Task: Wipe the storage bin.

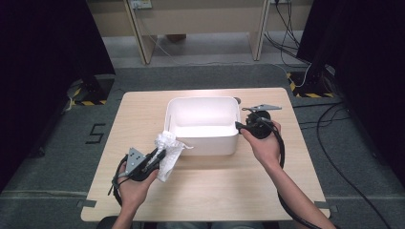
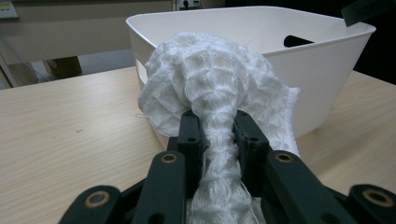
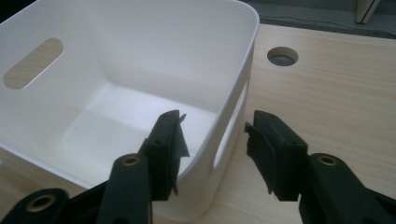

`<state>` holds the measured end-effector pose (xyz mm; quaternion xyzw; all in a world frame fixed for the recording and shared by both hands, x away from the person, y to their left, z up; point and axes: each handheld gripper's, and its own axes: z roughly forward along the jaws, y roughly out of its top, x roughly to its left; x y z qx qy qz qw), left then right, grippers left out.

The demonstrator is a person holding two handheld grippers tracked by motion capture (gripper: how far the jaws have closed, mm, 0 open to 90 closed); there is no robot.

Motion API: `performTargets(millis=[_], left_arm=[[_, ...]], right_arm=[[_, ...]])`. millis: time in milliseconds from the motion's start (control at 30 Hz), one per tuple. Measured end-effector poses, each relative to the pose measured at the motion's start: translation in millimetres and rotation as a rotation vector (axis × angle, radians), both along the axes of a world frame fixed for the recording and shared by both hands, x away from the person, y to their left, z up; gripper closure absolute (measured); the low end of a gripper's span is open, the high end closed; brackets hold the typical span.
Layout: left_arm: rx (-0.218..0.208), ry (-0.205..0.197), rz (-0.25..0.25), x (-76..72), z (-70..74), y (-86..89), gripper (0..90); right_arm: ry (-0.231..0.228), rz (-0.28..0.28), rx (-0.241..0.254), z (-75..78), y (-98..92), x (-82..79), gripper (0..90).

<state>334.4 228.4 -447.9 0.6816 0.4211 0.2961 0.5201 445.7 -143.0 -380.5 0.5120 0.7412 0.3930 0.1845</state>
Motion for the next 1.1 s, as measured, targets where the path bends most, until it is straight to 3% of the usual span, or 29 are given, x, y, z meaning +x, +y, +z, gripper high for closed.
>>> performTargets(millis=[267, 567, 1100], left_arm=[[0.027, 0.0, -0.004, 10.0, 0.6, -6.1, 75.2], [0.077, 0.016, -0.013, 19.1, -0.6, -8.0, 75.2], [0.118, 0.054, -0.013, 27.5, -4.5, -15.6, 75.1]], right_arm=[[0.005, 0.003, -0.018, -2.9, 6.1, 0.2, 71.3], [0.041, 0.002, -0.017, -5.7, 9.8, 6.9, 70.5], [0.046, 0.035, -0.066, -3.9, 11.4, 9.3, 71.2]])
